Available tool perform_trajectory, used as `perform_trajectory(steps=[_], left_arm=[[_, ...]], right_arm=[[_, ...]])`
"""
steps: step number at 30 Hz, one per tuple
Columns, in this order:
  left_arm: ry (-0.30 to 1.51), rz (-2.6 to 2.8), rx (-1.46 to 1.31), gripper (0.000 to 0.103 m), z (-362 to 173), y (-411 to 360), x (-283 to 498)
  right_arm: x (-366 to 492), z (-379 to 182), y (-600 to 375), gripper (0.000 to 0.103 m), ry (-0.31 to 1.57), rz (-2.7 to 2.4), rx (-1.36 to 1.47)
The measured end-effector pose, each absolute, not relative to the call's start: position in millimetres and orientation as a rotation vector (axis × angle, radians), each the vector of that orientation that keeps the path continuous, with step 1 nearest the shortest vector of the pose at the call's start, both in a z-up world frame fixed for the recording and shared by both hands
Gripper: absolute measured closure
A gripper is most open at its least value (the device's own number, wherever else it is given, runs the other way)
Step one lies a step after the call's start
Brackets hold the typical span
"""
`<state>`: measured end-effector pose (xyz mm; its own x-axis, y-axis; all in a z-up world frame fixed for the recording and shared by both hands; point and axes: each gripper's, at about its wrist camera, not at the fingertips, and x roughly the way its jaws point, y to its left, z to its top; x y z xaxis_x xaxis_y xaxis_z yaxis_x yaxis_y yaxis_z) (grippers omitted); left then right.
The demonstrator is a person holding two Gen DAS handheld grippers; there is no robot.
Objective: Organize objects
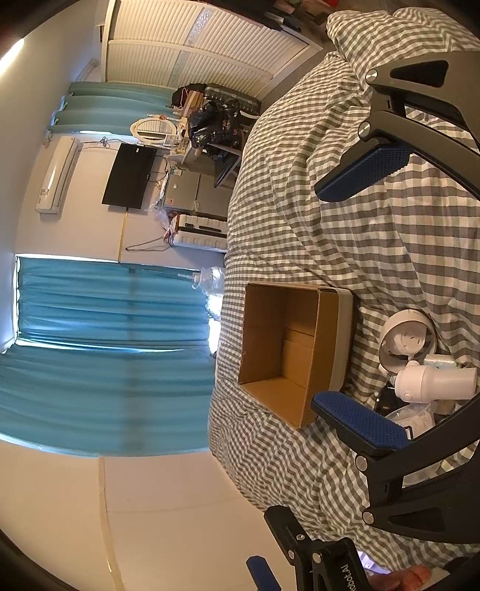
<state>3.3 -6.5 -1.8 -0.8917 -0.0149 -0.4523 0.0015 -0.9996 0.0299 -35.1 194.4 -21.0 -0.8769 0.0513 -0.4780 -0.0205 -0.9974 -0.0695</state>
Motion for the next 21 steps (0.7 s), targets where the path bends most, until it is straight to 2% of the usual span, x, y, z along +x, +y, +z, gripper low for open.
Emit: perform_trajectory(steps=[21], left_arm=[[-0.007, -3.079, 0.701, 0.000, 7.4, -11.2, 10.7]], right_arm=[[-31.2, -13.4, 191.5, 0.000, -0.089, 3.040, -0.762]])
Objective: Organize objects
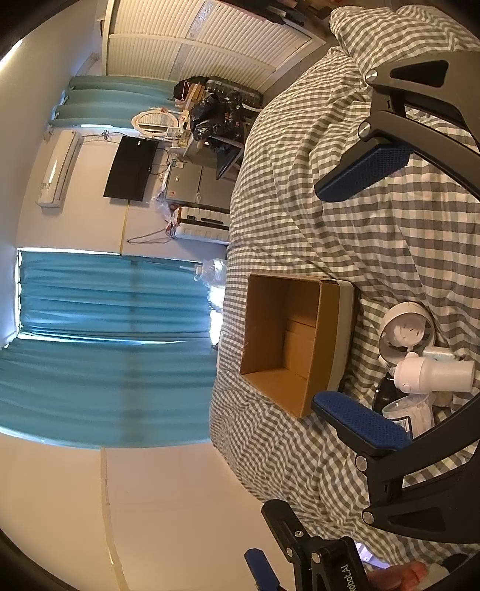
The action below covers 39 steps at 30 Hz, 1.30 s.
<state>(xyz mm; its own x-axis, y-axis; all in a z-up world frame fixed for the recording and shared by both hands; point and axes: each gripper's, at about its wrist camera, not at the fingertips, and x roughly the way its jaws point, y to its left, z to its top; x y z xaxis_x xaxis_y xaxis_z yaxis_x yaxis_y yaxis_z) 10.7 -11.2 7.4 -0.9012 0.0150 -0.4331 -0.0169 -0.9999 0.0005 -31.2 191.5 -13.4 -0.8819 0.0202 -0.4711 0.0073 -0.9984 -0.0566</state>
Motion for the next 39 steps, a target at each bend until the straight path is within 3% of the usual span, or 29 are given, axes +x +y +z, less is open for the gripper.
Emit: perform_trajectory(steps=[21, 34, 39], left_arm=[[0.007, 3.028, -0.718, 0.000, 11.1, -16.8, 20.7], [0.124, 2.925, -1.030, 0.000, -60.1, -19.8, 3.3], [0.151, 2.868, -1.158, 0.000, -97.8, -19.1, -3.0]], right_arm=[[-16.3, 9.0, 179.1, 0.000, -0.143, 3.073, -0.728], [-38.1, -54.4, 174.8, 0.001, -0.163, 3.039, -1.076], [-53.1, -95.9, 166.3, 0.007, -0.184, 2.991, -1.280]])
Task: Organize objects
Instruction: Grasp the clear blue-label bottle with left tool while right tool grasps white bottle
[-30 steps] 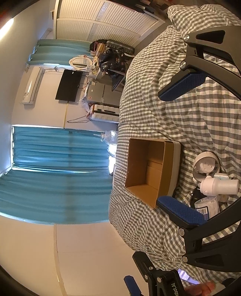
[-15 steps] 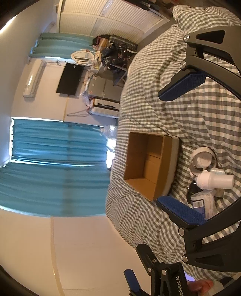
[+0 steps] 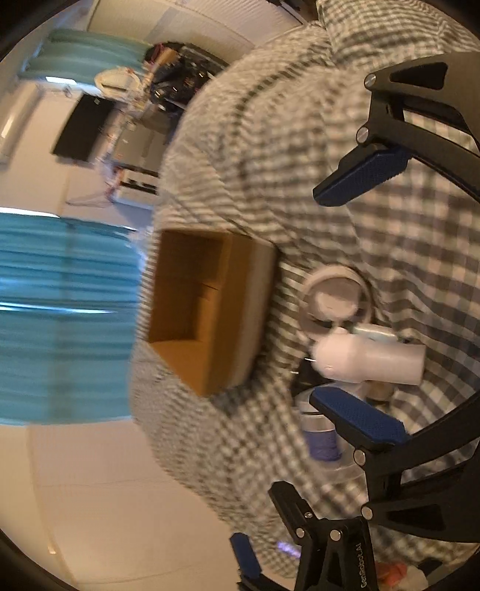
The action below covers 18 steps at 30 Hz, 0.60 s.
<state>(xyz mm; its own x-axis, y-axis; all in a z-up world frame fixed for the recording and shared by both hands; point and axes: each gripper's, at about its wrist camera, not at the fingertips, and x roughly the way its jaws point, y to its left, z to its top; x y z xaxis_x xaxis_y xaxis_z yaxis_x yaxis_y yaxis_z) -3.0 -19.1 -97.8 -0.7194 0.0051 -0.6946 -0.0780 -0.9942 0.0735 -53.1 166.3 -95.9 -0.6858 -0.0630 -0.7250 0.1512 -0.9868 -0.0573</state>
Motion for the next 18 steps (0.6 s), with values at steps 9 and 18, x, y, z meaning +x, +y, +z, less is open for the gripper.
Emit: perform_trajectory(steps=[9, 18], left_arm=[[0.133, 2.778, -1.254, 0.000, -117.5, -20.9, -12.3], [0.163, 2.677, -1.277, 0.000, -127.5, -6.7, -19.9]], right_arm=[[-69.3, -148.9, 145.4, 0.029, 0.250, -2.588, 1.367], [-79.7, -168.2, 139.4, 0.053, 0.183, -2.460, 1.417]])
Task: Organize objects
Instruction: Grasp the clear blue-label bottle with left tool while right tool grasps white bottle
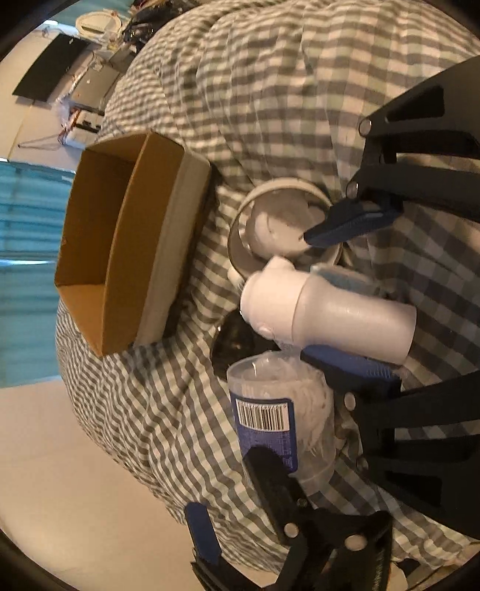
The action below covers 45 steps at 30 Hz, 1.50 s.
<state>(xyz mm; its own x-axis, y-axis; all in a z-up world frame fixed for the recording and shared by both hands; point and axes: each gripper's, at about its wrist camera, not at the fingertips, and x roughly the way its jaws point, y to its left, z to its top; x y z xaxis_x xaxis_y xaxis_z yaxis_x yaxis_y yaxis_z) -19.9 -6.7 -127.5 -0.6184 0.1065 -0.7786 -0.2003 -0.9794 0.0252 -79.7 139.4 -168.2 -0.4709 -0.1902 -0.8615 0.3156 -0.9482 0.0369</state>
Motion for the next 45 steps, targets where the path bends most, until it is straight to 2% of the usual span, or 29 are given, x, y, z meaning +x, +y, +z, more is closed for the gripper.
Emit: perform_trajectory(steps=[3, 12, 17, 18, 20, 22, 38, 45], left_arm=[[0.188, 2.628, -1.282, 0.000, -130.2, -0.8, -19.3], [0.212, 2.530, -1.326, 0.000, -139.5, 7.0, -22.2], [0.276, 2.460, -1.390, 0.001, -159.3, 29.0, -33.4], [0.282, 2.443, -1.413, 0.002, -163.8, 31.8, -36.9], [0.285, 2.409, -1.445, 0.019, -171.2, 35.3, -40.2], [0.296, 2.391, -1.474, 0.028, -177.0, 38.4, -41.8], [0.211, 2.565, -1.326, 0.038, -126.5, 22.2, -24.4], [0.195, 2.625, -1.273, 0.039, -107.1, 15.7, -29.4]], right_arm=[[-79.8, -171.2, 138.4, 0.061, 0.165, -2.420, 1.425], [-72.7, -149.5, 162.4, 0.063, 0.072, -2.488, 1.341], [-69.3, -127.9, 185.7, 0.063, 0.108, -2.609, 1.290], [-70.4, -128.1, 187.6, 0.063, 0.114, -2.621, 1.291], [-71.2, -128.9, 192.3, 0.063, 0.104, -2.628, 1.295], [-72.0, -131.5, 196.0, 0.063, 0.091, -2.619, 1.304], [-54.3, -108.4, 196.0, 0.063, 0.104, -2.678, 1.211], [-52.1, -87.5, 189.1, 0.063, 0.142, -2.702, 1.145]])
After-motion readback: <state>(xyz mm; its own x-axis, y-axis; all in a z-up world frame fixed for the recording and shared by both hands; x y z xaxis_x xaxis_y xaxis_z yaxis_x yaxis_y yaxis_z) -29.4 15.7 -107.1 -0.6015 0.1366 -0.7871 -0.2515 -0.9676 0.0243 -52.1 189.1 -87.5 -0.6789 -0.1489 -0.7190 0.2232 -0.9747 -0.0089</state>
